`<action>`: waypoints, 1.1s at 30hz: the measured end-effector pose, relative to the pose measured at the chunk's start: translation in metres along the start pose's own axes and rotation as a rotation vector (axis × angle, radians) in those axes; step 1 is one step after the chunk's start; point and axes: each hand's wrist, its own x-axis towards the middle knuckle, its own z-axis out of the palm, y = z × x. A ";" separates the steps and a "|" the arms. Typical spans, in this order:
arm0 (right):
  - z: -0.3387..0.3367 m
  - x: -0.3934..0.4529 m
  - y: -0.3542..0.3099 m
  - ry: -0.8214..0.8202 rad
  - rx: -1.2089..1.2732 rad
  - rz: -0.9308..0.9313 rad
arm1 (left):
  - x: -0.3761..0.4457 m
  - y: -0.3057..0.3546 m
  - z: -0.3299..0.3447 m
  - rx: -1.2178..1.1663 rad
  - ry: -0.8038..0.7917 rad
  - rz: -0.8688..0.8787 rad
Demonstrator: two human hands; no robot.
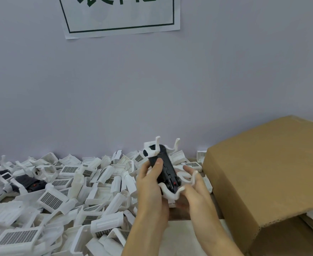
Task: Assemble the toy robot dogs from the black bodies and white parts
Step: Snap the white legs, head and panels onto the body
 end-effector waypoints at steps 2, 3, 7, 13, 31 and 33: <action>-0.001 0.000 0.000 0.101 -0.033 -0.127 | 0.003 0.002 0.001 -0.034 0.076 0.076; -0.001 -0.002 -0.001 0.149 -0.086 -0.219 | 0.004 0.003 0.001 -0.032 0.112 0.096; 0.000 -0.009 -0.001 0.157 -0.375 -0.509 | 0.005 0.001 -0.002 0.123 0.175 0.119; -0.002 -0.002 0.007 0.042 -0.607 -0.508 | 0.001 0.002 -0.002 0.312 0.102 0.175; -0.008 0.003 -0.006 0.038 -0.071 -0.005 | 0.002 0.024 -0.006 0.115 -0.028 0.090; -0.017 0.007 -0.001 0.146 -0.264 -0.063 | 0.005 0.031 -0.011 0.013 0.040 0.153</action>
